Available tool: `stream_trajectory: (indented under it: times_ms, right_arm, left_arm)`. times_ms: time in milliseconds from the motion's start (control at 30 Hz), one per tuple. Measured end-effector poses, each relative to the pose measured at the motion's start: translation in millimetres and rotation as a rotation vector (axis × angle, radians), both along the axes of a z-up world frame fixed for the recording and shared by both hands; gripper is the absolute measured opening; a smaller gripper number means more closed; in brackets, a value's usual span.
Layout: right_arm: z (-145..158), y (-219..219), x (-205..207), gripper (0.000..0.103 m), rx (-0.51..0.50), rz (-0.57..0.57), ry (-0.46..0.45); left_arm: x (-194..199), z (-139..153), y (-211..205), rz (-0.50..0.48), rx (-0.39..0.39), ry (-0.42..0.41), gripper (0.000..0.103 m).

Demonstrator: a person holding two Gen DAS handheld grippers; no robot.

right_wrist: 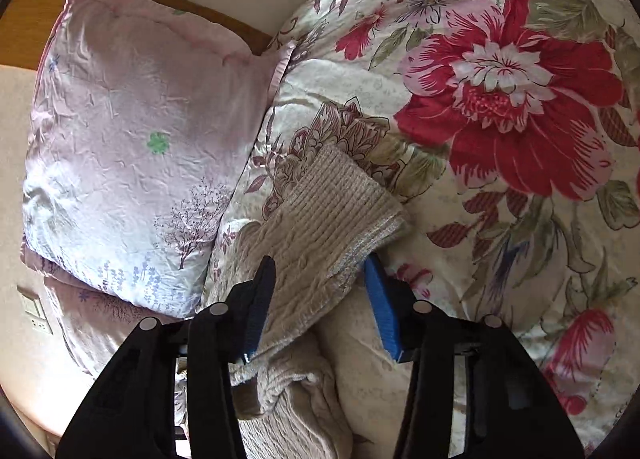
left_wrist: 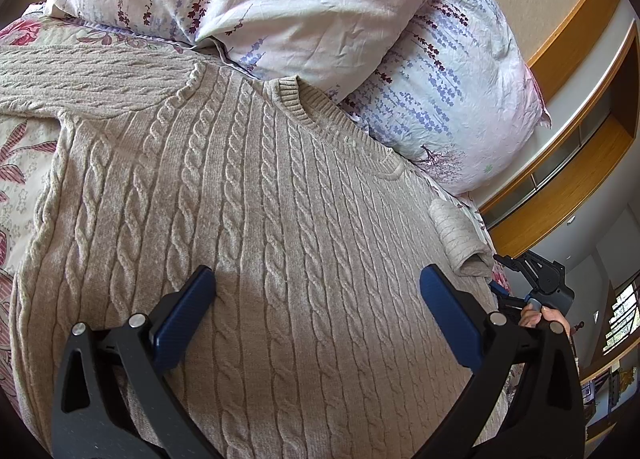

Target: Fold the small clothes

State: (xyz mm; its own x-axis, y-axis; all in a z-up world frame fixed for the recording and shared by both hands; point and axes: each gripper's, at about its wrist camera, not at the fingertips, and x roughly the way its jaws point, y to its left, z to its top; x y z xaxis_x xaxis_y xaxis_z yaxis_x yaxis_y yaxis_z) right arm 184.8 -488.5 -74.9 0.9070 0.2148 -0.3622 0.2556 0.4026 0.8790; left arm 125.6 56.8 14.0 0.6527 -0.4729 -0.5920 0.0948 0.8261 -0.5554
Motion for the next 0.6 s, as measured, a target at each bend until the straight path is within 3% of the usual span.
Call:
stream_trajectory:
  times_ms: [100,167,200,433,600]
  right_arm:
    - [0,-3,3,0.03,-0.03,-0.029,0.01]
    - [1,-1,7,0.015,-0.06,-0.03,0.03]
    - [2,-1,9,0.013,-0.068,-0.019,0.034]
    - [36,18,-2,0.011,-0.161,-0.005,-0.086]
    - [77,59,-2,0.011,-0.195,0.107,-0.227]
  left_arm:
    - [0,0,0,0.0,-0.003,0.0,0.101]
    - [-1,1,0,0.001,-0.004,-0.001,0.101]
    - [-1,1,1,0.001,-0.006,-0.001,0.101]
    - [-1,2,2,0.004,-0.017,-0.004,0.101]
    - [-2,2,2,0.009,-0.026,-0.007,0.101]
